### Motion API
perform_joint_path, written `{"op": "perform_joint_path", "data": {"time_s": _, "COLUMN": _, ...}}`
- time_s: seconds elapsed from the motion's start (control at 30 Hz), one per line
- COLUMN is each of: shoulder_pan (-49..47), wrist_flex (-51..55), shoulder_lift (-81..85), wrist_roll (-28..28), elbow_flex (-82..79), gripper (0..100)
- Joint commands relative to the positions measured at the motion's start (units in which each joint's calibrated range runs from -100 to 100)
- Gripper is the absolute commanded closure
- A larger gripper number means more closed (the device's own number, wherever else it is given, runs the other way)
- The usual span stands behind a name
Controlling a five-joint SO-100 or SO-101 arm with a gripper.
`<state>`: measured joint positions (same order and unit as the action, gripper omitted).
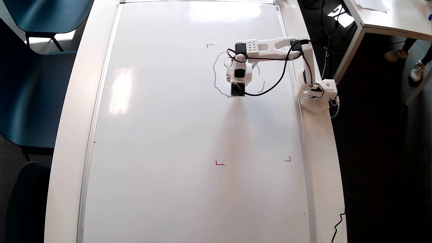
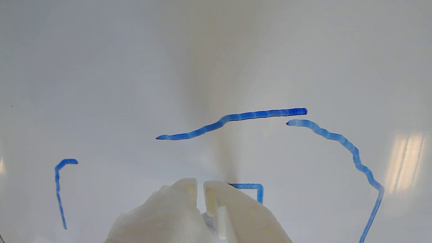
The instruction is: Draw on a whiteboard a robot head using a pen attached to the gripper
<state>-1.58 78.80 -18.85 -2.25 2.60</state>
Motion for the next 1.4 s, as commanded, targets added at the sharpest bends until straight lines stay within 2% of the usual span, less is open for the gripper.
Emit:
{"op": "perform_joint_path", "data": {"time_s": 0.0, "shoulder_pan": 0.0, "wrist_flex": 2.1, "shoulder_lift": 5.3, "wrist_roll": -0.9, "elbow_flex": 2.6, "gripper": 99}}
{"op": "perform_joint_path", "data": {"time_s": 0.27, "shoulder_pan": 3.0, "wrist_flex": 5.1, "shoulder_lift": 12.3, "wrist_roll": -1.3, "elbow_flex": 3.0, "gripper": 99}}
{"op": "perform_joint_path", "data": {"time_s": 0.57, "shoulder_pan": 12.2, "wrist_flex": 4.3, "shoulder_lift": 10.8, "wrist_roll": 1.0, "elbow_flex": 3.3, "gripper": 99}}
{"op": "perform_joint_path", "data": {"time_s": 0.73, "shoulder_pan": 15.8, "wrist_flex": 4.3, "shoulder_lift": 6.5, "wrist_roll": 1.7, "elbow_flex": 8.7, "gripper": 99}}
{"op": "perform_joint_path", "data": {"time_s": 1.37, "shoulder_pan": 16.4, "wrist_flex": 3.0, "shoulder_lift": -4.5, "wrist_roll": 3.0, "elbow_flex": 13.9, "gripper": 99}}
